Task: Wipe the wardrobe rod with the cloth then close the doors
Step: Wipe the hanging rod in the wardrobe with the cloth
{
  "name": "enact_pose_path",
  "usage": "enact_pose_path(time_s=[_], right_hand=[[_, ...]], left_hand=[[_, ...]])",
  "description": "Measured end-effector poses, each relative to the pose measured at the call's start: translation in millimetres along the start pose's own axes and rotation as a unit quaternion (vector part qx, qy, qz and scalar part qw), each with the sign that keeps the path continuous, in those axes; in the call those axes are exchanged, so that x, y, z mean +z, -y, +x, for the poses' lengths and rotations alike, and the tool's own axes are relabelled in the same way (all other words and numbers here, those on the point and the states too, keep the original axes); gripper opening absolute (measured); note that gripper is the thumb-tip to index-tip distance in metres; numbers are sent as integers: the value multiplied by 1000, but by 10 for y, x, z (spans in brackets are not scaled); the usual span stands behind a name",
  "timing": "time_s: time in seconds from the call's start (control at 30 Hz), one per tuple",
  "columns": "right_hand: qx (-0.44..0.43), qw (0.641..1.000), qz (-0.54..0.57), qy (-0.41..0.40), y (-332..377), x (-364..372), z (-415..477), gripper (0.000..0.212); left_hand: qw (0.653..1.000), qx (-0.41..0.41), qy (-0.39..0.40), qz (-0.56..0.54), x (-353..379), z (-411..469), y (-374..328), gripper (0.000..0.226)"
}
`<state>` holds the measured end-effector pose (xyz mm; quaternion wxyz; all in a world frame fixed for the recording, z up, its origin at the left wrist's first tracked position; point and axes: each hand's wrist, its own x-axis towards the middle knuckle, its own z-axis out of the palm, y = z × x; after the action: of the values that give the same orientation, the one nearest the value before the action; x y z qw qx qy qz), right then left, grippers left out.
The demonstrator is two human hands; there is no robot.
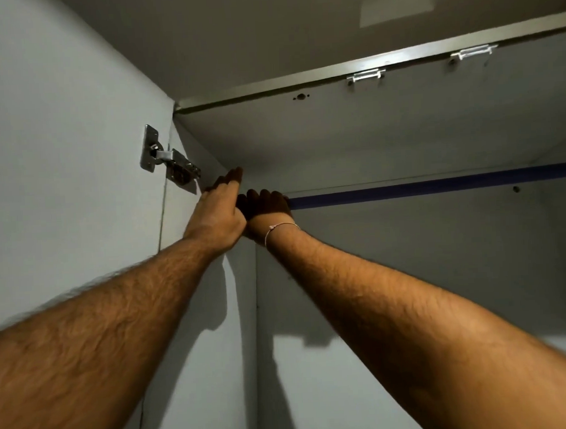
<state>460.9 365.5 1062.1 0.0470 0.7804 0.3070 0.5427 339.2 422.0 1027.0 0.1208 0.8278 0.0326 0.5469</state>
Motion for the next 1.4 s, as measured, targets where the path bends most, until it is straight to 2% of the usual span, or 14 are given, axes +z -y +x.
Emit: enact_pose_path(time_s=[0.17,0.27,0.37,0.6,0.77,0.9,1.07,1.13,1.23,1.27,1.33,1.4], right_hand=[[-17,997,-39,-67,-551,139,-246,53],[-25,992,-74,-98,-1045,155,-539,55],[-11,988,-100,-113,-1728,98,-928,55],[98,988,-96,-77,-3126,-266,-1804,67],[194,974,-98,-61,-3959,-527,-2375,65],[239,961,-141,-7,-4562,-763,-2682,63],[255,957,-138,5,-4386,-778,-2759,63],[299,947,-116,-11,-4202,-745,-2834,54],[341,934,-79,-69,-3800,-680,-2928,34],[332,937,-42,-101,-3643,-643,-2942,33],[298,939,58,-161,-3305,-559,-2927,46],[291,914,204,-198,-2920,-481,-2885,62]], left_hand=[[998,2,-26,49,78,30,-41,71],[991,0,-58,120,186,90,98,68],[976,-7,-44,214,523,98,57,73],[979,76,-26,189,1050,59,-846,78],[991,44,-22,122,1235,-15,-1210,78],[993,41,-9,114,1204,-37,-1204,80],[995,21,38,95,1078,-100,-1283,80],[996,25,27,84,1091,-242,-1368,80],[994,81,-2,69,1197,-584,-1448,80],[993,101,0,57,1247,-679,-1469,82],[992,126,25,7,1342,-796,-1495,85],[987,111,65,-101,1430,-845,-1543,80]])
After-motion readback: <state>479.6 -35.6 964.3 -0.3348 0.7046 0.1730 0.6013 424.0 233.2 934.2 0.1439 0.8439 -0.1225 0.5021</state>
